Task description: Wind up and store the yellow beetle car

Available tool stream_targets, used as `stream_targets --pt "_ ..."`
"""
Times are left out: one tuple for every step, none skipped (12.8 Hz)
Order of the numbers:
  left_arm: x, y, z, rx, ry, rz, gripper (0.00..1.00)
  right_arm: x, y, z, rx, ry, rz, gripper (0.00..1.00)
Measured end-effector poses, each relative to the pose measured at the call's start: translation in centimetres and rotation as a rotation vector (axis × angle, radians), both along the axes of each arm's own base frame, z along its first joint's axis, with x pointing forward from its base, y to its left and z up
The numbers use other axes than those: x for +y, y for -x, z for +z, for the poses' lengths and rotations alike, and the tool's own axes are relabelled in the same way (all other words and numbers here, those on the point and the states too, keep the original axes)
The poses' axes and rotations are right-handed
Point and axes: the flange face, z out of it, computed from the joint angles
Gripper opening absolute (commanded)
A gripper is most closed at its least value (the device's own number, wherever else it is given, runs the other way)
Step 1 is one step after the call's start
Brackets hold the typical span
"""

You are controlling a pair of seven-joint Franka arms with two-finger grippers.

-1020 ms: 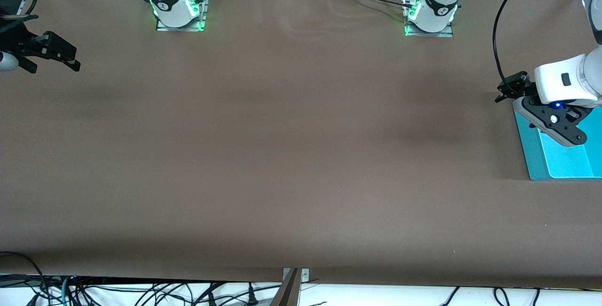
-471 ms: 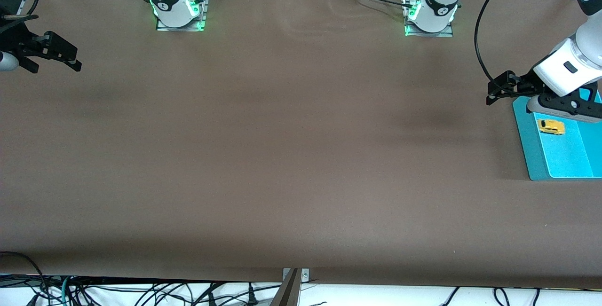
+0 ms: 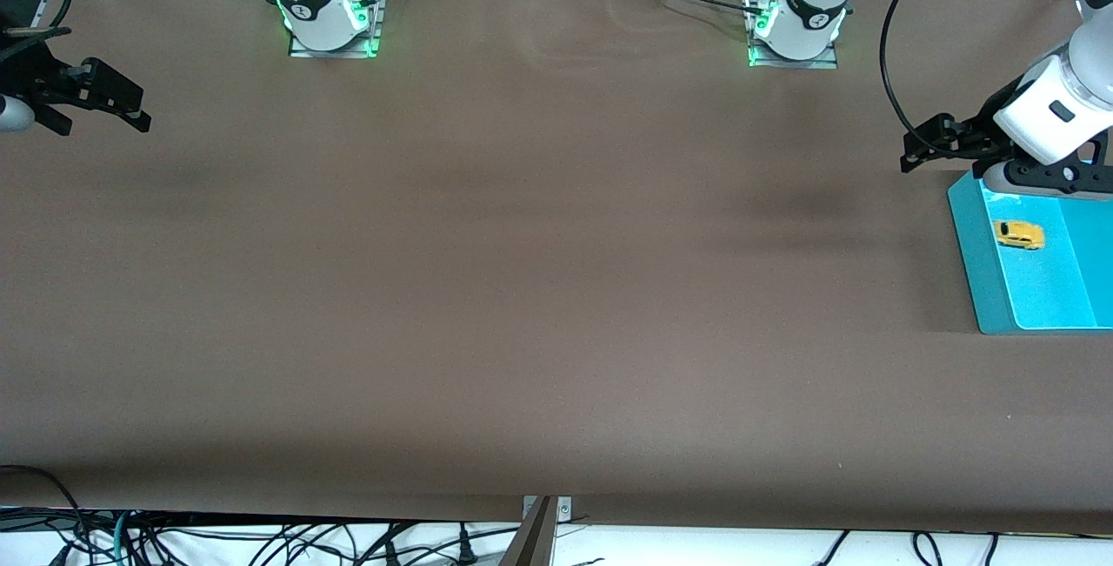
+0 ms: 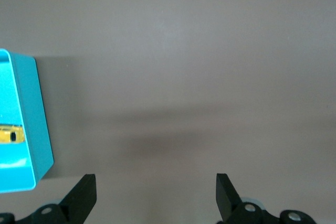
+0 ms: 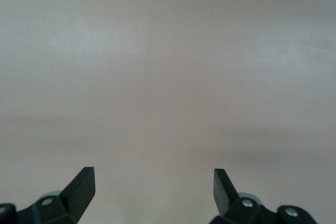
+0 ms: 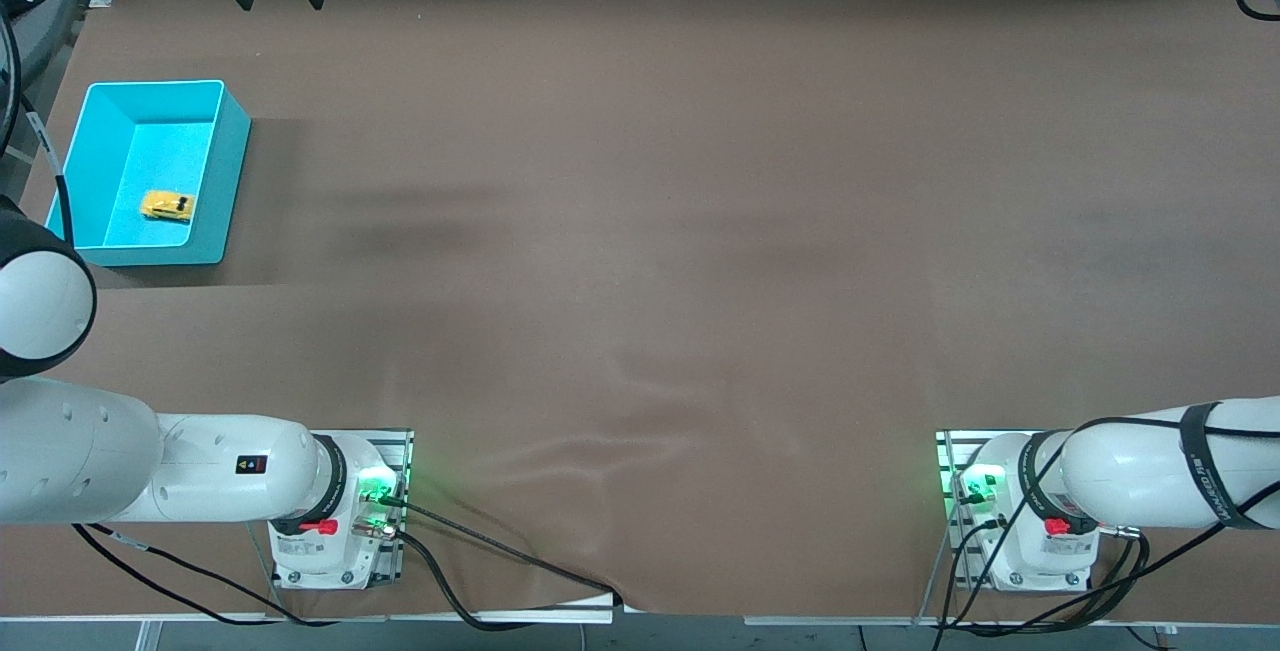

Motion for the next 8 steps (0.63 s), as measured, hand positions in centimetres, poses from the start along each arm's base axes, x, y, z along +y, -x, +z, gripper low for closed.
stream_targets --pt "0.04 0.27 0.07 0.006 0.000 0.000 1.00 0.00 0.00 0.00 0.000 0.000 0.000 1.00" --pt "0.05 0.36 0.14 0.006 -0.001 0.001 1.00 0.00 0.00 0.00 0.000 0.000 0.000 1.00" --pt "0.05 0.36 0.15 0.005 -0.001 0.001 1.00 0.00 0.00 0.00 0.000 0.000 0.000 1.00" --pt "0.05 0.35 0.13 0.006 -0.001 0.001 1.00 0.00 0.00 0.00 0.000 0.000 0.000 1.00" --pt "0.06 0.32 0.06 0.007 -0.001 0.001 1.00 0.00 0.00 0.00 0.000 0.000 0.000 1.00" --pt "0.08 0.28 -0.02 0.009 -0.001 0.001 1.00 0.00 0.00 0.00 0.000 0.000 0.000 1.00" --pt "0.10 0.27 -0.10 0.011 -0.001 0.001 1.00 -0.01 0.00 0.00 0.000 0.000 0.000 1.00" --pt "0.10 0.28 -0.13 0.013 -0.001 0.001 1.00 -0.01 0.00 0.00 0.000 0.000 0.000 1.00"
